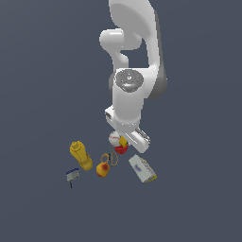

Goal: Pick up a designated object from a clutter of objects.

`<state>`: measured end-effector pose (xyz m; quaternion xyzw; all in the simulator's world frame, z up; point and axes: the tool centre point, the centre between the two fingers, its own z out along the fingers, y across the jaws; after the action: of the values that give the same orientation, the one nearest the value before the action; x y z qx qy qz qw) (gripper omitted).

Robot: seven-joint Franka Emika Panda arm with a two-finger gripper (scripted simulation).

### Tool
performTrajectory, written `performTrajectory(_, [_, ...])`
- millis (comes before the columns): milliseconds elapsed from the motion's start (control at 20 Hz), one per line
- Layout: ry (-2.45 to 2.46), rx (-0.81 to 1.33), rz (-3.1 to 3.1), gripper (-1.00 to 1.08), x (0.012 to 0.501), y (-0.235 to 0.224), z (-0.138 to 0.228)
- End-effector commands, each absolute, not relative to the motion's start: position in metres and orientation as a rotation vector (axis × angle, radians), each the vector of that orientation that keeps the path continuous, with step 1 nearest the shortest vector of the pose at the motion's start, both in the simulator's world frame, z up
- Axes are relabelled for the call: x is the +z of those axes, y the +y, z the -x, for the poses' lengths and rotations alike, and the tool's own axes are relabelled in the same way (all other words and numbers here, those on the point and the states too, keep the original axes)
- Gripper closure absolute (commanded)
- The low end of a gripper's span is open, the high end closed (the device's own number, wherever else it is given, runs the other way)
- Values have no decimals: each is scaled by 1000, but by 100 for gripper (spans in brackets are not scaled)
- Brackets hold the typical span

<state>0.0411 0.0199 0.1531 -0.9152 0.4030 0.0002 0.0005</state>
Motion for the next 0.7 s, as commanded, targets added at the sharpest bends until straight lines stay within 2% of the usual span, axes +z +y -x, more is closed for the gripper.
performTrajectory(0, [1265, 1, 2874, 108, 177, -1, -48])
performTrajectory(650, [1264, 0, 2875, 108, 292, -102, -86])
